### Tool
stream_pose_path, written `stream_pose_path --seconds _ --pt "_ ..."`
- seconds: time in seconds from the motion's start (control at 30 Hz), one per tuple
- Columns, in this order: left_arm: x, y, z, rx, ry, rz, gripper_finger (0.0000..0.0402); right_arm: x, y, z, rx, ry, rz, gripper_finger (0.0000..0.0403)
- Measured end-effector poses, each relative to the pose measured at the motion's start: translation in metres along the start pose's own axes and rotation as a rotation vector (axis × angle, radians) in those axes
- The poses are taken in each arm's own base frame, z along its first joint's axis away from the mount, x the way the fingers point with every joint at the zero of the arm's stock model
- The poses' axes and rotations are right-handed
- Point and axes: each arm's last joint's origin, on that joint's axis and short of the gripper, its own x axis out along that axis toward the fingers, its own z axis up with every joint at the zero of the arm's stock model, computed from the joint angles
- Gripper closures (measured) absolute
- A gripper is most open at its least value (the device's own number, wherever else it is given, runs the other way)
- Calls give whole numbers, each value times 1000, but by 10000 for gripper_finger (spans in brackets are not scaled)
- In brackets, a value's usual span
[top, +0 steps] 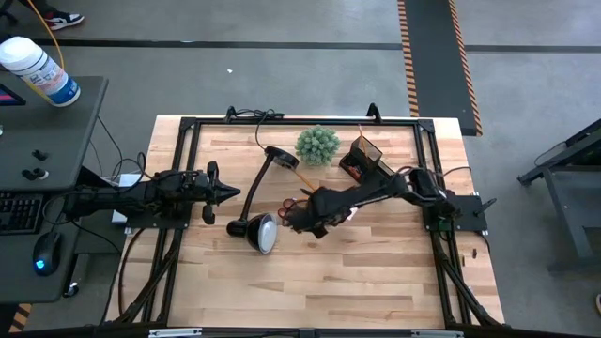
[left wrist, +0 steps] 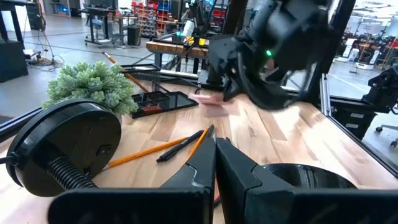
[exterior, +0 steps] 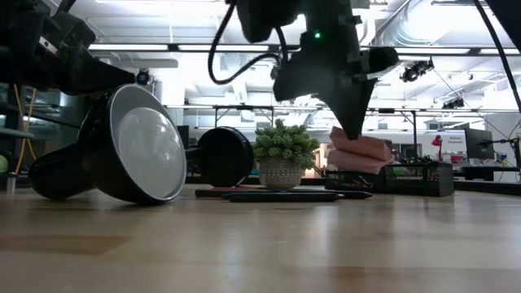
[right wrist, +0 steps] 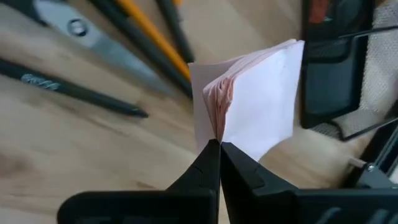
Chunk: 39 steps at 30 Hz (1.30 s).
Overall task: Pick and place office supplies into organizer
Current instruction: Put the sticky notes into the right section of the desk organizer
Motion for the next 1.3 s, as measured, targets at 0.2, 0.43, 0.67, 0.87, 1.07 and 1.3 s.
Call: stream_pose_path --seconds 0.2,0.43,0.67,0.87,1.07,1.3 --pt "0 0 0 0 0 0 401 -17 -47 -11 72 -38 22 403" --pt "0 0 0 10 0 0 401 -6 -108 -45 102 24 11 403" --pt "0 0 0 9 0 0 401 7 -148 -52 74 -3 -2 403" --pt "0 0 0 9 0 0 401 18 -158 -32 80 -42 54 403" --pt "0 0 0 9 0 0 401 32 -163 -6 74 -33 73 403" --pt "0 0 0 8 0 0 401 40 -174 9 101 20 84 403"
